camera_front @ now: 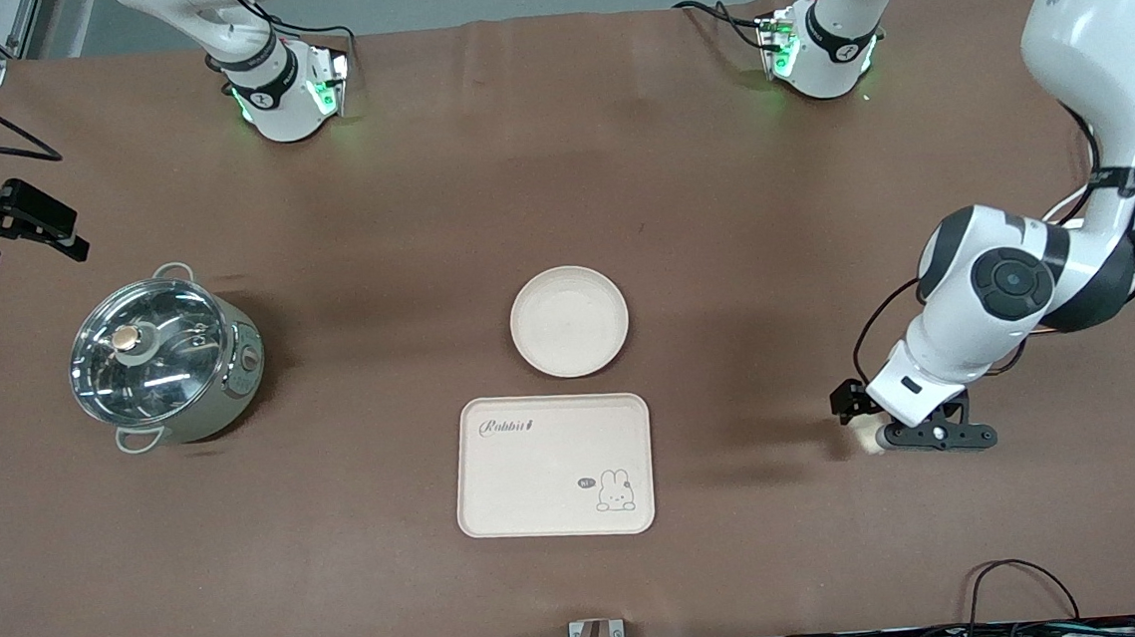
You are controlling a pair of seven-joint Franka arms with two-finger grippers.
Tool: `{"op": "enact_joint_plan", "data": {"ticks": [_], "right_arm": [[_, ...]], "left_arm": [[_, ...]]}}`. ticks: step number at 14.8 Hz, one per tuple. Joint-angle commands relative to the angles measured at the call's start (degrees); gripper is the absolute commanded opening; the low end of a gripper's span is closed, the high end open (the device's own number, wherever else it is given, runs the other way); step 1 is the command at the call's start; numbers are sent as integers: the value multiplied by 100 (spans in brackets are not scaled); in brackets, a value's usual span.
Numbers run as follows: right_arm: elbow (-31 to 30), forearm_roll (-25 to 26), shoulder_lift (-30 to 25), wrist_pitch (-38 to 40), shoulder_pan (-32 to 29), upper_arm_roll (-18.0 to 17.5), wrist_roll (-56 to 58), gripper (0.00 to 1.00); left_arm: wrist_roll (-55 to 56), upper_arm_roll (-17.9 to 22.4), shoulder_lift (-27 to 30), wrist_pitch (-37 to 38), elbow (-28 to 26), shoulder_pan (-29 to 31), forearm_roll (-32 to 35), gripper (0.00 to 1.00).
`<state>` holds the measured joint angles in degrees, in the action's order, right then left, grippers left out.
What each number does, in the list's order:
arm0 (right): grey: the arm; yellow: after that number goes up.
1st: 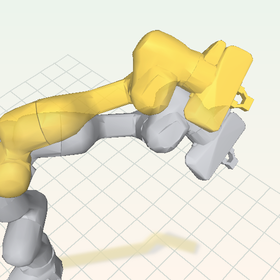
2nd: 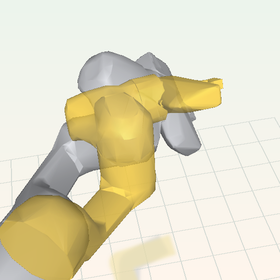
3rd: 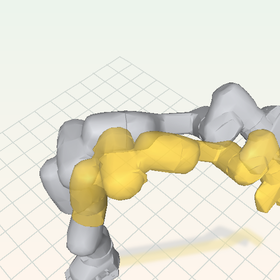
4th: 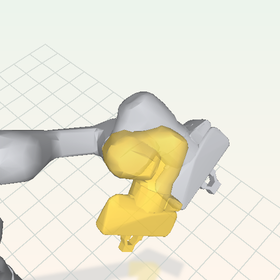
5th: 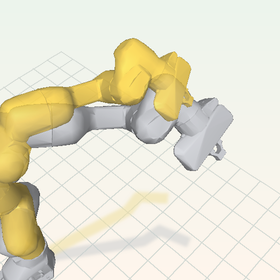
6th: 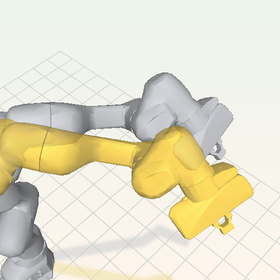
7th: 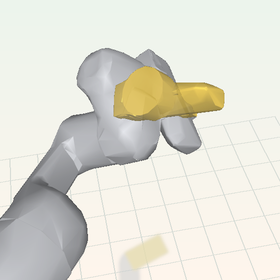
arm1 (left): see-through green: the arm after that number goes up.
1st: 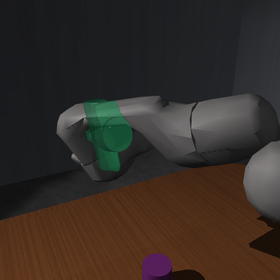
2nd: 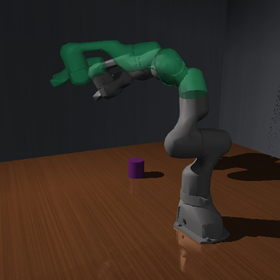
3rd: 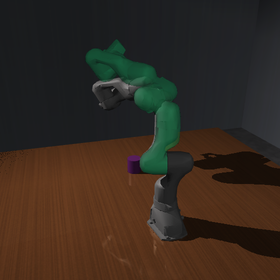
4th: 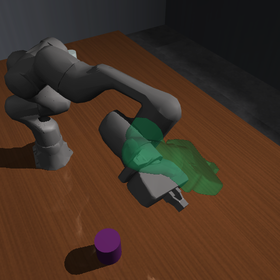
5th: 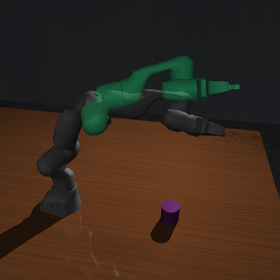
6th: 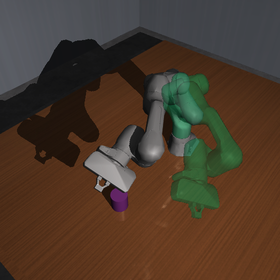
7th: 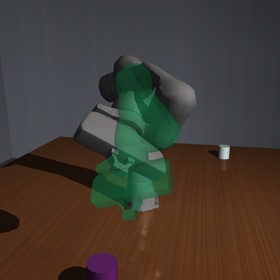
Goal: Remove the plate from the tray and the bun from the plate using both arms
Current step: 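Lower the bun onto the table before the toaster and open the left gripper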
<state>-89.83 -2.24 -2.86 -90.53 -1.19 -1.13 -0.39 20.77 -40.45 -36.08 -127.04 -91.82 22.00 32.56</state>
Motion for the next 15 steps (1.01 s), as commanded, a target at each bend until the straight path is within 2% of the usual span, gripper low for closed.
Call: {"op": "enact_joint_plan", "data": {"ticks": [1, 5, 7, 9, 12, 13, 15], "right_arm": [[80, 83, 22, 62, -109, -72, -5, 100], [80, 83, 22, 62, -109, -71, -5, 100], [80, 83, 22, 62, -109, -71, -14, 100], [80, 83, 22, 62, -109, -71, -22, 100], [80, 83, 22, 62, -100, -71, -22, 100], [80, 83, 22, 62, -100, -71, -22, 100], [80, 83, 22, 71, -92, -71, -23, 100]], "left_arm": [[-345, -235, 93, 740, 523, 68, -169, 100], [-651, -165, 741, 1084, 621, 138, -740, 100], [-1038, 202, 1346, 1416, 639, 51, -1528, 100], [-1328, 991, 1953, 1943, 639, -404, -2224, 100], [-1794, 2852, 2745, 2542, 578, -1703, -2946, 100], [-1865, 3328, 2965, 2709, 508, -2047, -3070, 100], [-2163, 3841, 3378, 2754, 288, -2409, -3212, 100]]}}
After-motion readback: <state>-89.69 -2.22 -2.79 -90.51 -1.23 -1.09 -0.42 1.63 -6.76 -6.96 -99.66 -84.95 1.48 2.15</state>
